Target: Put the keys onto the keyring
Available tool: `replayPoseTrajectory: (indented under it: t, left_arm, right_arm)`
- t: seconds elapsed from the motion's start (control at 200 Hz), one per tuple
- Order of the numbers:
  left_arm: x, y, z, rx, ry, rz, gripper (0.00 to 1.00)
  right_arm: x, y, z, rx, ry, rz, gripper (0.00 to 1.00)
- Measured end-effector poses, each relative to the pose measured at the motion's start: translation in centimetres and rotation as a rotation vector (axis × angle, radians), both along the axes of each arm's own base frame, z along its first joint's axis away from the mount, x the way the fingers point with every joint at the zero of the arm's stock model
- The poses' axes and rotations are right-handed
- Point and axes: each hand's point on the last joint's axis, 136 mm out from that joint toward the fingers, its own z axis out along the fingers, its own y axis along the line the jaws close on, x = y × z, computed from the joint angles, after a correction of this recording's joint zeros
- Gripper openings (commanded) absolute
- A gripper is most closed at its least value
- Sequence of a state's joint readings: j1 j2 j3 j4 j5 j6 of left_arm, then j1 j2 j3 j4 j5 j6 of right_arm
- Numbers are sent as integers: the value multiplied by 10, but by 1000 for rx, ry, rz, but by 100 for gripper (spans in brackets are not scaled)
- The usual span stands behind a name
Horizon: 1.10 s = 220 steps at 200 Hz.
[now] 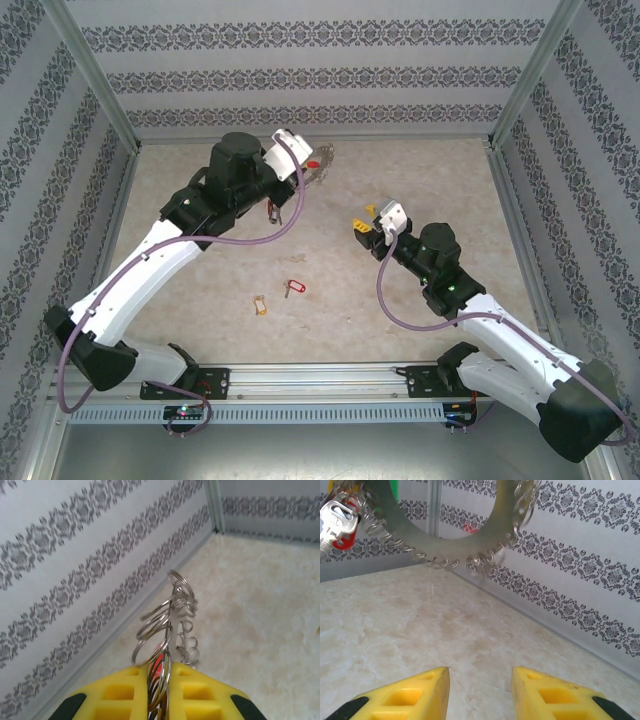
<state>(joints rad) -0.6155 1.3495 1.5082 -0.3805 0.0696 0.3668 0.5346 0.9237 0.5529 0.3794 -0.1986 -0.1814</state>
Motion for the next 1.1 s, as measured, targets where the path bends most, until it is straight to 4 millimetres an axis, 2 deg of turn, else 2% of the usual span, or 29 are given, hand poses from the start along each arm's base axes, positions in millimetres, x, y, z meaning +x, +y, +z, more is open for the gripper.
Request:
replayPoseTrajectory:
  t: [0.105, 0.275, 0.465, 0.674, 0.929, 1.099]
  left_arm:
    - [0, 6, -1, -35, 66, -19, 0]
    - [-6, -4, 4, -101, 106, -98, 0]
    - [-14, -5, 6, -178, 148, -187, 0]
    - [-26, -11, 9, -220, 185, -288, 0]
    - [-37, -19, 11, -246, 213, -360, 0]
    - [-39, -20, 12, -254, 222, -369, 0]
  right_arm:
    - [1, 1, 2, 6, -7, 0, 39]
    - [2, 1, 1, 7, -9, 0, 39]
    - [2, 1, 2, 6, -16, 1, 40]
    - [-11, 4, 18, 10, -76, 56, 39]
    - [-29, 21, 24, -23, -134, 159, 36]
    - [-26, 28, 26, -50, -166, 147, 36]
